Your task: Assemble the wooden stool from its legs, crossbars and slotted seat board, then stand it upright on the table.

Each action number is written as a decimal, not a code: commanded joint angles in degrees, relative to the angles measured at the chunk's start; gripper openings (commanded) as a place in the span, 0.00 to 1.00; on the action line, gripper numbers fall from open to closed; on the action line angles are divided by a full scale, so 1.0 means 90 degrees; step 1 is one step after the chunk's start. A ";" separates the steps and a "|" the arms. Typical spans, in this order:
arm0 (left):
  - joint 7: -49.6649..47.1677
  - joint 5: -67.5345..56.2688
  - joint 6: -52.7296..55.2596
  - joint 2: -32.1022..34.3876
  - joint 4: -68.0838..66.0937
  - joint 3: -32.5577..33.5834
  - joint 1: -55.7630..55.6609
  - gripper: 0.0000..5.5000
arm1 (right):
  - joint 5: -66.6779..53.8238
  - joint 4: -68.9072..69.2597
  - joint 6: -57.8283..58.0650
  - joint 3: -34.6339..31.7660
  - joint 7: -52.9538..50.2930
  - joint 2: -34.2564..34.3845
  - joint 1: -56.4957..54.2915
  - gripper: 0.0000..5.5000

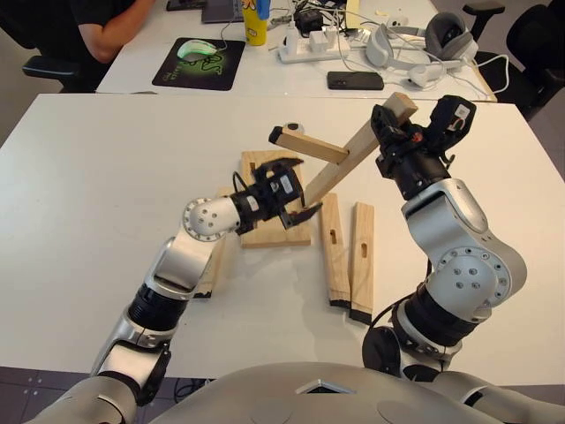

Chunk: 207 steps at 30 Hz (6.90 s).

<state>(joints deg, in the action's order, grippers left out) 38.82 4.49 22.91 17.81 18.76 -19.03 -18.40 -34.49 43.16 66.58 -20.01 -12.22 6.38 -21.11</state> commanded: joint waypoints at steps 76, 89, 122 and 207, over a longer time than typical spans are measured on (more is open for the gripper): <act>-0.0086 -0.1292 -0.0194 0.2069 -0.0633 0.2173 0.0925 0.81 | -0.0897 0.0336 -0.0483 0.0769 -0.0783 -0.0559 0.0820 0.19; -0.0259 -0.1323 -0.0103 0.2061 -0.0368 0.2265 0.1207 0.81 | -0.1001 0.0099 -0.0556 0.0614 -0.0601 -0.0850 0.0619 0.19; -0.0435 -0.1346 0.0063 0.2021 -0.0096 0.2317 0.1470 0.81 | -0.1635 -0.0071 -0.0451 0.0469 -0.0487 -0.1358 0.0332 0.19; -0.0101 -0.1261 0.0061 0.2071 -0.0342 0.2000 0.0925 0.81 | 0.0742 -0.1208 -0.0816 0.2845 0.0275 -0.2156 0.1316 0.19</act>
<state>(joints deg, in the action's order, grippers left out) 37.02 -7.25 24.04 35.76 16.90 -0.29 -8.42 -30.49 41.34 50.59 5.03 -7.70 -12.65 -13.68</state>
